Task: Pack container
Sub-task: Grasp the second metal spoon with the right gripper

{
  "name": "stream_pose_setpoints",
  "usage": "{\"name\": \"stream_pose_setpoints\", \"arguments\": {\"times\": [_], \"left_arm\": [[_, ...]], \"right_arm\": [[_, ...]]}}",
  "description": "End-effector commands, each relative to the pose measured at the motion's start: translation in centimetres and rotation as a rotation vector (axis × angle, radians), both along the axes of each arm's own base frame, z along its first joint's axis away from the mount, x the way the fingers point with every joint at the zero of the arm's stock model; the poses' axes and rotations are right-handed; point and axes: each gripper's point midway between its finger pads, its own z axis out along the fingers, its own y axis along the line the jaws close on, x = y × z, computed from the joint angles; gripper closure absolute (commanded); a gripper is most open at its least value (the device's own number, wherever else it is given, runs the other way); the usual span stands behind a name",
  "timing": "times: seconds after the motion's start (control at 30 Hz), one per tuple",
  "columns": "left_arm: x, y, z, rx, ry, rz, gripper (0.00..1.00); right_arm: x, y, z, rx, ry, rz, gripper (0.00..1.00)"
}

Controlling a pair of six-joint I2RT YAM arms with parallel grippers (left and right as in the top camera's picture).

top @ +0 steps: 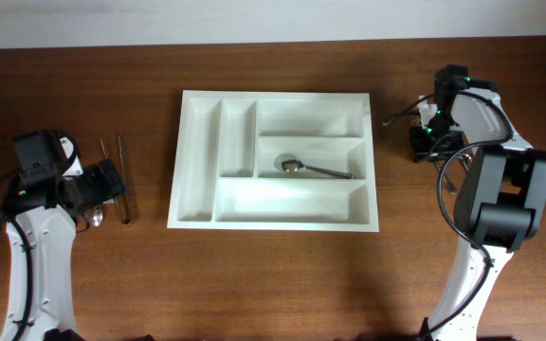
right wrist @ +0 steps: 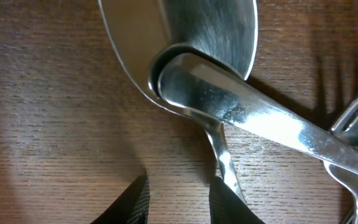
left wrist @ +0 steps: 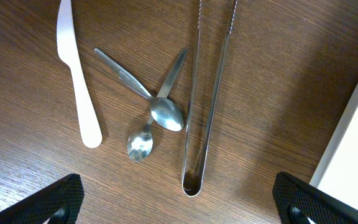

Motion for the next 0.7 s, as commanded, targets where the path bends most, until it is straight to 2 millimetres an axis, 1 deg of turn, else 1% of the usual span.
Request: {"name": "stream_pose_setpoints", "arguments": {"times": [0.0, 0.07, 0.13, 0.27, 0.33, 0.47, 0.53, 0.67], "left_arm": [[0.6, 0.1, 0.7, 0.000, -0.020, -0.012, 0.01], [0.6, 0.1, 0.7, 0.000, -0.020, -0.013, 0.01], [0.6, 0.1, 0.7, 0.000, -0.020, -0.012, 0.01], [0.6, 0.1, 0.7, 0.000, -0.020, -0.013, 0.01], [0.6, 0.1, 0.7, 0.000, -0.020, -0.013, 0.01], [0.6, 0.1, 0.7, 0.000, -0.020, -0.012, 0.01], [0.6, 0.1, 0.7, 0.000, -0.020, -0.013, 0.01], [0.6, 0.1, 0.7, 0.000, -0.020, -0.013, 0.01]], "right_arm": [[0.2, 0.9, 2.1, 0.056, -0.049, 0.022, 0.67], [0.4, 1.4, 2.5, 0.071, -0.061, 0.027, 0.64], [0.6, 1.7, 3.1, 0.069, -0.076, 0.034, 0.64], [0.8, 1.6, 4.2, 0.066, -0.106, 0.029, 0.64], [1.0, 1.2, 4.6, 0.060, -0.119, 0.023, 0.64], [0.9, -0.2, 4.5, 0.037, -0.122, 0.024, 0.64], [1.2, -0.7, 4.5, 0.032, -0.135, 0.040, 0.64], [1.6, -2.1, 4.5, 0.001, -0.159, 0.018, 0.64]]}}
